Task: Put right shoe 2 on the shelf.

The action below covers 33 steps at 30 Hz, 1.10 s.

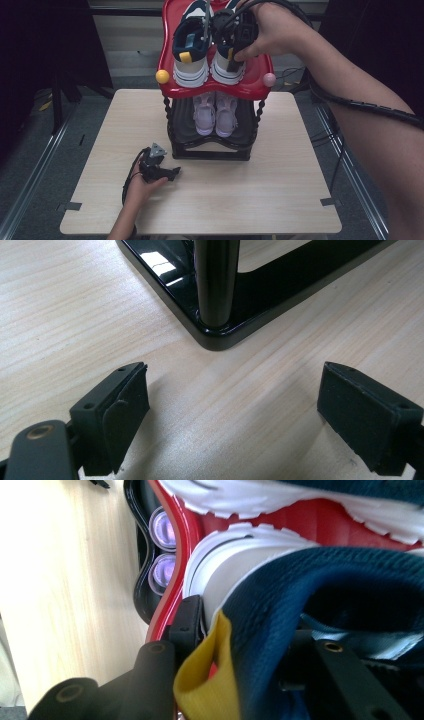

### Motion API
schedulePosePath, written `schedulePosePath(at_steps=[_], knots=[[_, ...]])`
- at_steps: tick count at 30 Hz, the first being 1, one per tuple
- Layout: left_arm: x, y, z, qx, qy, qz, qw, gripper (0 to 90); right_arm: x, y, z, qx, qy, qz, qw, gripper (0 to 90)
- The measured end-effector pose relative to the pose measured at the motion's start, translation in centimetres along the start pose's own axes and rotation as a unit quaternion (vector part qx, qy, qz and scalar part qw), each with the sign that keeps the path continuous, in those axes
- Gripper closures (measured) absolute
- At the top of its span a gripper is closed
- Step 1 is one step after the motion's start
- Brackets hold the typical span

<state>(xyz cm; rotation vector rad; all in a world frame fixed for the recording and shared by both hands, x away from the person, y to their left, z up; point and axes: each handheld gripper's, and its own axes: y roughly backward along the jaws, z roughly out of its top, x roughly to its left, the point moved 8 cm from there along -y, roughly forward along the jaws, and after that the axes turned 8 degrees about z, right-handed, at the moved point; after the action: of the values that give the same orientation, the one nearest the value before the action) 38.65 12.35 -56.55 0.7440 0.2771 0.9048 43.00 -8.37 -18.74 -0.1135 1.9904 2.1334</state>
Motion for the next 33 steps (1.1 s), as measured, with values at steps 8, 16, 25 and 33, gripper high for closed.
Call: schedulePosePath(at_steps=[8,16,25,33], knots=[[0.0,0.0,0.0,0.000,0.000,0.000,1.0000,12.6,0.2,0.2,-0.5,-0.027,-0.045,0.016,0.9985,43.6],[0.0,0.0,0.0,0.000,0.000,0.002,1.0000,12.6,0.6,0.9,-0.7,-0.044,-0.078,0.035,0.9954,35.8],[0.0,0.0,0.0,0.000,0.000,0.000,1.0000,12.6,0.5,2.8,-1.2,-0.052,-0.098,0.042,0.9929,23.8],[0.0,0.0,0.0,0.000,0.002,-0.001,1.0000,12.6,1.0,3.8,-1.7,-0.050,-0.101,0.063,0.9916,17.2]])
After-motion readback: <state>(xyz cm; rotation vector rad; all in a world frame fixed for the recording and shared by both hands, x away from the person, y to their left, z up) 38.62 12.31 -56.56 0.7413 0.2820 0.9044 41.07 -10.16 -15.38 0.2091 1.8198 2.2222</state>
